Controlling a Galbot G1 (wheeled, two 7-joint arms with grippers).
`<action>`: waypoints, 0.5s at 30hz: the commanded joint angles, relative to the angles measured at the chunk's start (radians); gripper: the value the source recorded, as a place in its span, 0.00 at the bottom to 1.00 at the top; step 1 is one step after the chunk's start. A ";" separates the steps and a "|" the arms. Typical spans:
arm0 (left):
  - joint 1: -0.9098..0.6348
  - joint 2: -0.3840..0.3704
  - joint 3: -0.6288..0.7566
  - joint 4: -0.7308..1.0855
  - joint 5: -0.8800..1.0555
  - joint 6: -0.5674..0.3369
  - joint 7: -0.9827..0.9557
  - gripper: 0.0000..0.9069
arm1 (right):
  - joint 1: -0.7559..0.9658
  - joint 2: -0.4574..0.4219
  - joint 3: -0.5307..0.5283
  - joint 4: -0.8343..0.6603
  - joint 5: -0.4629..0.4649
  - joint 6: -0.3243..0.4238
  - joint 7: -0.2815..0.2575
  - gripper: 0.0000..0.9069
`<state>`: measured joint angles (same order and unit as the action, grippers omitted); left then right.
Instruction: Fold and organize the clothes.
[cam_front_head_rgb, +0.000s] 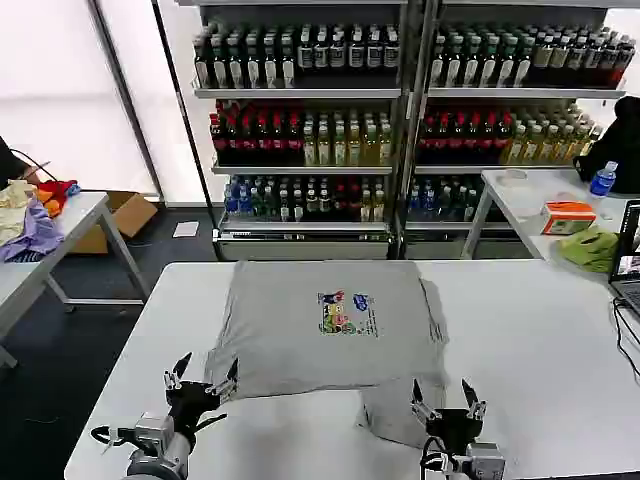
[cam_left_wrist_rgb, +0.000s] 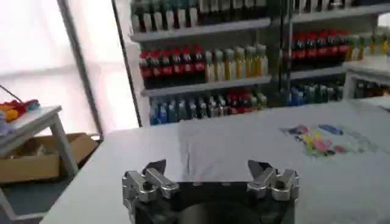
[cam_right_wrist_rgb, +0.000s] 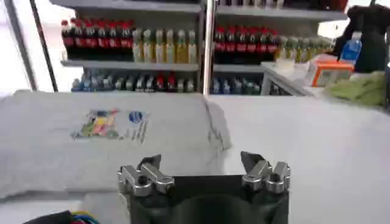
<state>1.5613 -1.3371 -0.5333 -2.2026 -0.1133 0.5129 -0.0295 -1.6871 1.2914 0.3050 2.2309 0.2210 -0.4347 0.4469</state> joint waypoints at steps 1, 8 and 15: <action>0.000 0.012 -0.003 0.056 -0.013 0.051 0.016 1.00 | -0.032 0.002 -0.051 -0.012 0.003 -0.010 0.062 1.00; 0.006 0.010 0.001 0.052 -0.033 0.056 0.016 1.00 | -0.097 -0.014 -0.032 0.031 0.025 -0.024 0.105 1.00; 0.003 0.010 0.003 0.050 -0.054 0.063 0.015 1.00 | -0.133 -0.027 -0.018 0.055 0.035 -0.020 0.111 1.00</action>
<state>1.5640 -1.3321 -0.5330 -2.1676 -0.1497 0.5615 -0.0195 -1.7742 1.2694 0.2897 2.2632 0.2472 -0.4522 0.5319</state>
